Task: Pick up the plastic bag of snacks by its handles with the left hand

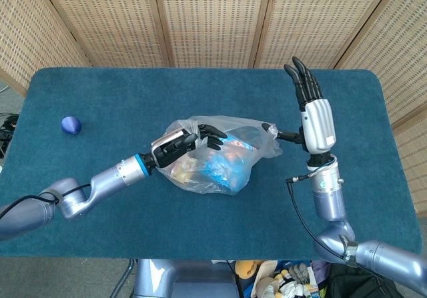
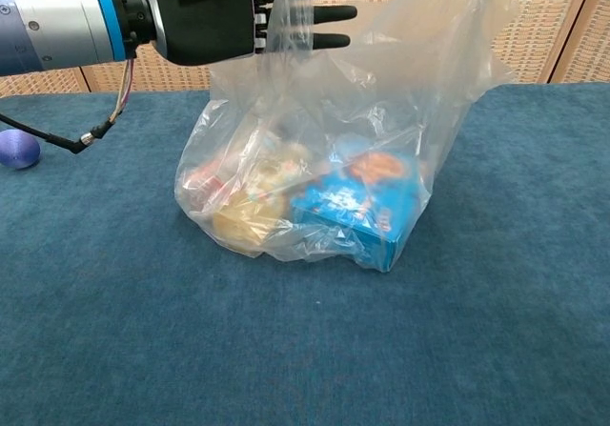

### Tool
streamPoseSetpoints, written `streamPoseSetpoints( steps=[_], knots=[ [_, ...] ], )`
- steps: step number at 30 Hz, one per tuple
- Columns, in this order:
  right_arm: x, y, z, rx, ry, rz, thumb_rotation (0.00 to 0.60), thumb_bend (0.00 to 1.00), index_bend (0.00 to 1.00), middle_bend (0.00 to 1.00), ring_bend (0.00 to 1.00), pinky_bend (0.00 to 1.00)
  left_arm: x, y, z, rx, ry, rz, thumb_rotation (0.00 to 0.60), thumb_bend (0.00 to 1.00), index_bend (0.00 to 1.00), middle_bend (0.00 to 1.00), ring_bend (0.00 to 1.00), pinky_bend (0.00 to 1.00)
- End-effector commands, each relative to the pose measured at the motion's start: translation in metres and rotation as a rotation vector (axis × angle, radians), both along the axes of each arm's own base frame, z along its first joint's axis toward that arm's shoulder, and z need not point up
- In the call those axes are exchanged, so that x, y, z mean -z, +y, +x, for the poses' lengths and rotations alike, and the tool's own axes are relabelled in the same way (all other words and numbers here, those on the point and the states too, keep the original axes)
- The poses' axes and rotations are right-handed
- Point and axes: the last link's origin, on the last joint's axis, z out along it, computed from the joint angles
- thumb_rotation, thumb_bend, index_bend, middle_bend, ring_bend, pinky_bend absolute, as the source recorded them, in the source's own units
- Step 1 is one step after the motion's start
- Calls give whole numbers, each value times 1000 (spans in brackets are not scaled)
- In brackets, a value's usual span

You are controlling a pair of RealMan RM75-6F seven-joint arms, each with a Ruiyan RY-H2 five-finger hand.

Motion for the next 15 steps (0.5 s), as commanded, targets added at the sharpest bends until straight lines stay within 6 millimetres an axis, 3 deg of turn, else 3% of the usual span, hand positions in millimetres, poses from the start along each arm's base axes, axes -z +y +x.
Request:
streamPoseSetpoints(
  steps=[1, 15],
  knots=[
    [-4, 0, 3, -6, -8, 1, 600, 0, 5, 0, 0, 96, 4, -2, 5, 0, -9, 12, 249, 302, 279, 233, 213, 187],
    [-4, 1, 17, -62, 48, 22, 600, 37, 6, 0, 0, 96, -3, -4, 23, -31, -97, 48, 247, 302, 272, 216, 190, 177]
  ],
)
